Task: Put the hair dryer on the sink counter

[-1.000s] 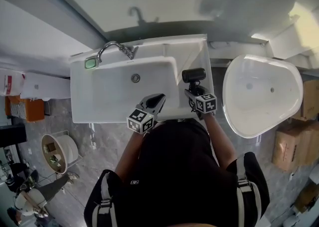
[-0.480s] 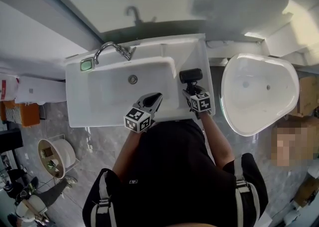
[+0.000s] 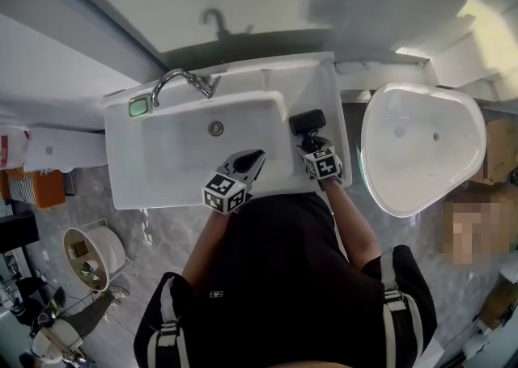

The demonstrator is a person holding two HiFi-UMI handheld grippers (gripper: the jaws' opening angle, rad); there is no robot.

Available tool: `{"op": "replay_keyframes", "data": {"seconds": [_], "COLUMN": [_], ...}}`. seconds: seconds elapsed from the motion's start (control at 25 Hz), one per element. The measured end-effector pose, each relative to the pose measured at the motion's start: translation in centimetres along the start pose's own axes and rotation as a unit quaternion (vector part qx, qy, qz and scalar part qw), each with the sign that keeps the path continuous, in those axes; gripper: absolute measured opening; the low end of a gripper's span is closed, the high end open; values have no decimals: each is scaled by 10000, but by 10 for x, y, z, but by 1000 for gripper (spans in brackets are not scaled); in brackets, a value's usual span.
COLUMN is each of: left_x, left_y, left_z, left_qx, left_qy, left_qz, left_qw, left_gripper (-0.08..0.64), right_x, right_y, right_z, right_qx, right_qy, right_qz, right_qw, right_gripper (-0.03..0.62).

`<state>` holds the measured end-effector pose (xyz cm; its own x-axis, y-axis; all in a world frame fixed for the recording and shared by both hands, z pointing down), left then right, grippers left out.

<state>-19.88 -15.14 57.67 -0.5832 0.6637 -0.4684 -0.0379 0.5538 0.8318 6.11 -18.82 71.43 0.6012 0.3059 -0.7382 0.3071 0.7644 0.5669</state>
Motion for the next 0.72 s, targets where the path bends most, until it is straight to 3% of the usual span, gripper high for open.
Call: {"op": "replay_keyframes", "data": {"seconds": [0.72], "left_x": [-3], "left_y": [-5], "left_z": [-2], "left_qx": [74], "left_qy": [-34], "left_qz": [82], "left_qw": [9999], "left_gripper": [23], "right_x": [-5], "right_y": [0], "right_z": [2], "right_qx": [-13], "right_qy": [173], "right_qz": [-189], "right_qw": [9997], "right_gripper": [349]}}
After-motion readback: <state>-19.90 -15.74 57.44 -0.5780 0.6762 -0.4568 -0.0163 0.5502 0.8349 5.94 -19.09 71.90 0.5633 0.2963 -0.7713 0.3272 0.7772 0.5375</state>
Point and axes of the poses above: the fingertips, and each gripper's own axes: x backward along the fingers, z to its right, y out of its underside, the point moved 10 cm from there along x, backward along the fingers, and after that the axes turned 15 degrees about -y, right-handed, at the moved point
